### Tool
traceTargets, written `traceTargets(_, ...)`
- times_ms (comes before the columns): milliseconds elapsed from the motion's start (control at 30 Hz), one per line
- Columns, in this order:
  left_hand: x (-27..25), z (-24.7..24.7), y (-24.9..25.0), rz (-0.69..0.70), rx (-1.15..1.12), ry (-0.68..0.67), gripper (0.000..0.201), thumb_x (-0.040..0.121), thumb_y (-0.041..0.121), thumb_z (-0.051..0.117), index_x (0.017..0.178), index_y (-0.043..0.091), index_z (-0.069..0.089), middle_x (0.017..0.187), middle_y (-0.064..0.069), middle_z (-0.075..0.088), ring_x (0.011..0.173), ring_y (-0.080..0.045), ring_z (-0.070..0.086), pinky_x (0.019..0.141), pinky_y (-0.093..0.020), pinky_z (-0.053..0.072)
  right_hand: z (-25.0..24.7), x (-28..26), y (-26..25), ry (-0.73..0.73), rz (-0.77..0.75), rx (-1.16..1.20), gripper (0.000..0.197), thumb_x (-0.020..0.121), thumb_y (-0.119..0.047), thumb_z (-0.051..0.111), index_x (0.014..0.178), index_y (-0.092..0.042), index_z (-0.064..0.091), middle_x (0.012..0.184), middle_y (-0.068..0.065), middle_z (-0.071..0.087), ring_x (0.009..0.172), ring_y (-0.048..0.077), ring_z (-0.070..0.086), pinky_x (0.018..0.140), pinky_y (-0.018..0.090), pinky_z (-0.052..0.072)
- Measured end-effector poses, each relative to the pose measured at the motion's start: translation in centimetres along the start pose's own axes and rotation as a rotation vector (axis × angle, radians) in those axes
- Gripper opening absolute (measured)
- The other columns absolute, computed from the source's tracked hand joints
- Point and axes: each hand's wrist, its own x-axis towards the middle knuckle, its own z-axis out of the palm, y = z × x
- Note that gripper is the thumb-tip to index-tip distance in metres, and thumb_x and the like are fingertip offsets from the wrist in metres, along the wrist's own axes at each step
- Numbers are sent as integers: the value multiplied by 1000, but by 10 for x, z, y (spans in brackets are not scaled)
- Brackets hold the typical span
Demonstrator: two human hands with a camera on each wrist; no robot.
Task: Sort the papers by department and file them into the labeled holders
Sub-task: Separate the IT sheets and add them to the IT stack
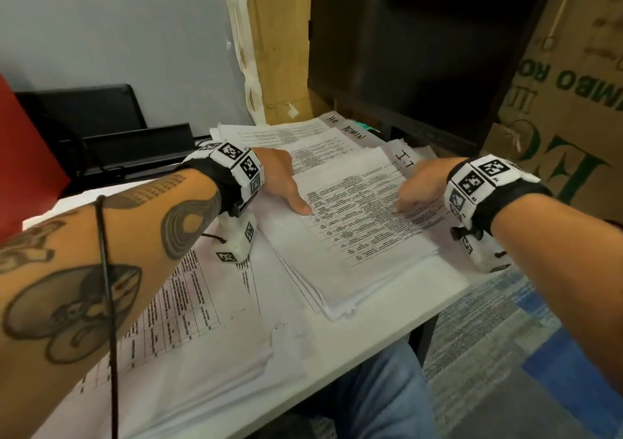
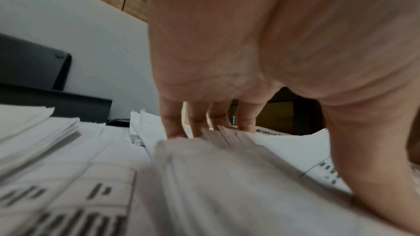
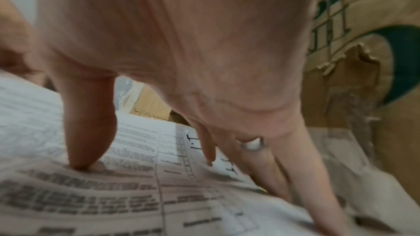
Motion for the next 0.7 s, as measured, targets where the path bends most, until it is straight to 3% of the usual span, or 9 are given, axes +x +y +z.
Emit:
traceTargets(100, -2, -3, -4, 24, -145, 29, 58, 78, 50, 84, 122, 18, 65, 122, 2, 65, 111, -23, 60, 95, -34, 49, 2, -3, 0, -35, -1, 8, 61, 92, -42, 70, 141, -10, 55, 138, 11, 57, 121, 29, 57, 98, 33, 47)
traceTargets(200, -5, -5, -7, 65, -293, 15, 38, 84, 37, 83, 113, 21, 63, 120, 7, 65, 113, -19, 59, 107, -35, 45, 3, -8, -3, -62, 15, 49, 67, 90, -42, 73, 145, -10, 51, 145, 11, 54, 128, 30, 54, 108, 37, 46)
traceTargets(300, -7, -13, -7, 76, -345, -17, 52, 79, 37, 87, 124, 17, 71, 119, 1, 74, 113, -26, 68, 106, -44, 52, 3, -10, -5, -44, -23, 47, 64, 83, -47, 77, 136, -15, 60, 134, 7, 62, 118, 29, 60, 107, 42, 49)
traceTargets(400, -14, -26, -3, 115, -420, -37, 49, 78, 31, 88, 123, 19, 73, 117, 2, 76, 113, -25, 70, 104, -46, 53, 4, -9, -9, -8, -71, -4, 57, 74, -49, 78, 120, -17, 66, 119, 5, 69, 104, 25, 65, 96, 41, 56)
traceTargets(500, -25, -43, 4, 76, -462, -36, 62, 60, 41, 97, 114, 17, 78, 109, -2, 79, 106, -29, 74, 100, -49, 56, 3, -14, -16, 29, -109, -24, 37, 91, -32, 68, 122, -11, 62, 120, 9, 66, 106, 27, 63, 92, 36, 55)
traceTargets(567, -30, -52, 6, 54, -529, -42, 74, 48, 42, 98, 113, 13, 77, 109, -7, 79, 104, -33, 74, 99, -53, 56, 1, -16, -19, 45, -124, 2, 36, 96, -26, 61, 128, -12, 58, 123, 9, 64, 107, 28, 61, 88, 34, 52)
traceTargets(700, -48, -70, 10, 8, -619, -26, 46, 77, 28, 90, 116, 9, 75, 109, -12, 78, 102, -37, 75, 96, -57, 56, -6, -26, -28, 99, -193, 37, 43, 102, -25, 53, 143, -12, 51, 139, 13, 57, 120, 31, 57, 90, 32, 47)
